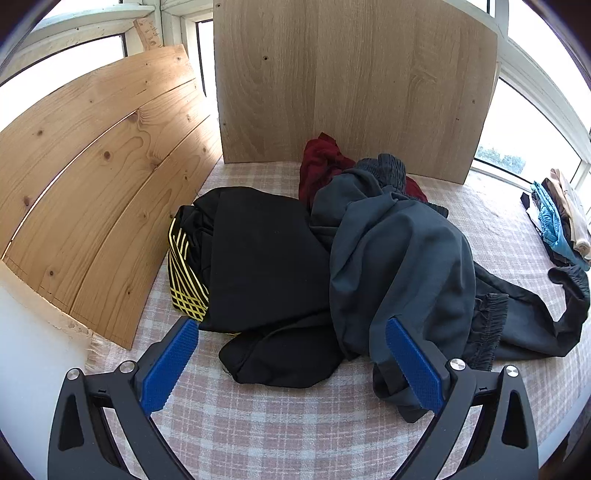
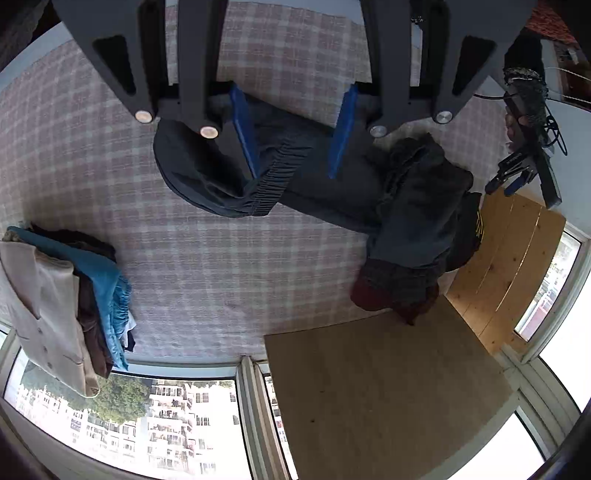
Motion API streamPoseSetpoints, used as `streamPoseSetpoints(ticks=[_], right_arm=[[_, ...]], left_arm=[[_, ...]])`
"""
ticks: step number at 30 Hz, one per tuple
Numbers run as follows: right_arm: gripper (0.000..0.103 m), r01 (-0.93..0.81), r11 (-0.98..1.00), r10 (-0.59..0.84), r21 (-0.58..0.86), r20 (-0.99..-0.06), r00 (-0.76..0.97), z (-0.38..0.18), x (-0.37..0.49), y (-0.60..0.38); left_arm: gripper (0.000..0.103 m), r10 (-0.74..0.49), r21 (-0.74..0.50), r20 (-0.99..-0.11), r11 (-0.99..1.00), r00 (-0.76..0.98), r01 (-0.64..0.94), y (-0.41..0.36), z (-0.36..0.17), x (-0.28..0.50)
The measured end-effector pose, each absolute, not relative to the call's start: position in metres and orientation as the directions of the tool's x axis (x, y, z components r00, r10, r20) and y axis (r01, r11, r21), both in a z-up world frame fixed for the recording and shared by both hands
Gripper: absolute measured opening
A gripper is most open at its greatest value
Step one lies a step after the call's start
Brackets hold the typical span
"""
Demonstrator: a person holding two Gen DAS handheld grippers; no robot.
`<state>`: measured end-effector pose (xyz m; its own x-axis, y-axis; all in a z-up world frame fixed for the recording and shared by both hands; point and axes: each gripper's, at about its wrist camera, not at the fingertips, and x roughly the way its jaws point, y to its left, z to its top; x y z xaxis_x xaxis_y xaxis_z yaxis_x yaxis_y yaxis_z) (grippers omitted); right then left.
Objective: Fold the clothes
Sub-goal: 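Pull the sweatpants out of the pile and lift them with the right gripper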
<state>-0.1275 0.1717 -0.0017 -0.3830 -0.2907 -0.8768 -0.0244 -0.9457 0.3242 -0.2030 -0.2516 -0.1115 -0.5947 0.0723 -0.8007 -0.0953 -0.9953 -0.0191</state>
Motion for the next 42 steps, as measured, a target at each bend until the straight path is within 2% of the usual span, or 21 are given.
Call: streamPoseSetpoints(ticks=[1,3,5,7,11,14,17,20,22,24,26,27,30,34,38,42], right_arm=[[0.039,0.009,-0.944,-0.309,0.329,-0.877,-0.368,0.007,-0.13,0.164],[0.04,0.037,-0.964,-0.257,0.264,-0.884,-0.391,0.025,-0.142,0.144],[0.062,0.05,-0.976,-0.211,0.211,-0.876,-0.434,0.028,-0.167,0.122],[0.063,0.05,-0.965,-0.25,0.257,-0.848,-0.467,0.019,-0.201,0.098],[0.063,0.108,-0.948,-0.314,0.298,-0.832,-0.457,-0.035,-0.294,0.016],[0.063,0.093,-0.96,-0.279,0.264,-0.874,-0.397,-0.089,-0.352,-0.043],[0.063,0.067,-0.948,-0.315,0.311,-0.891,-0.327,-0.123,-0.379,-0.069],[0.063,0.012,-0.985,-0.166,0.172,-0.928,-0.333,-0.14,-0.393,-0.077],[0.063,-0.027,-0.98,-0.178,0.198,-0.925,-0.335,-0.15,-0.399,-0.073],[0.043,-0.016,-0.945,-0.303,0.326,-0.893,-0.332,-0.158,-0.401,-0.067],[0.025,0.031,-0.941,-0.329,0.338,-0.886,-0.327,-0.16,-0.4,-0.067],[0.024,0.054,-0.927,-0.367,0.371,-0.87,-0.33,-0.158,-0.397,-0.064],[0.019,0.038,-0.866,-0.476,0.499,-0.798,-0.371,-0.139,-0.38,-0.037],[0.018,0.062,-0.792,-0.553,0.607,-0.671,-0.494,-0.079,-0.332,0.016],[0.018,0.096,-0.746,-0.559,0.659,-0.541,-0.629,-0.003,-0.263,0.085],[0.018,0.098,-0.719,-0.496,0.688,-0.409,-0.766,0.069,-0.179,0.166]], left_arm=[[0.102,0.07,-0.021,-0.797,-0.996,-0.6,-0.088,-0.254,-0.111,-0.203],[0.102,0.071,-0.029,-0.79,-0.997,-0.609,-0.078,-0.257,-0.109,-0.205],[0.102,0.082,-0.044,-0.784,-0.996,-0.616,-0.077,-0.259,-0.107,-0.208],[0.102,0.086,-0.045,-0.777,-0.996,-0.623,-0.081,-0.258,-0.106,-0.21],[0.102,0.089,-0.05,-0.778,-0.996,-0.622,-0.08,-0.26,-0.107,-0.209],[0.102,0.072,-0.048,-0.779,-0.997,-0.623,-0.055,-0.27,-0.106,-0.206],[0.102,0.051,-0.046,-0.778,-0.999,-0.627,-0.025,-0.287,-0.104,-0.202],[0.102,0.018,-0.031,-0.776,-0.999,-0.63,0.009,-0.303,-0.104,-0.201],[0.102,0.001,-0.026,-0.775,-0.999,-0.632,0.03,-0.312,-0.104,-0.202],[0.102,-0.015,-0.017,-0.773,-0.999,-0.634,0.045,-0.317,-0.105,-0.203],[0.102,-0.023,-0.014,-0.771,-0.998,-0.637,0.053,-0.32,-0.104,-0.203],[0.102,-0.025,-0.013,-0.769,-0.998,-0.639,0.055,-0.321,-0.103,-0.203],[0.102,-0.033,-0.009,-0.76,-0.998,-0.649,0.062,-0.322,-0.098,-0.2],[0.102,-0.034,0.001,-0.74,-0.999,-0.672,0.049,-0.317,-0.083,-0.192],[0.102,-0.029,0.016,-0.718,-1.0,-0.695,0.025,-0.307,-0.066,-0.182],[0.102,0.007,0.028,-0.701,-0.999,-0.713,-0.037,-0.278,-0.05,-0.169]])
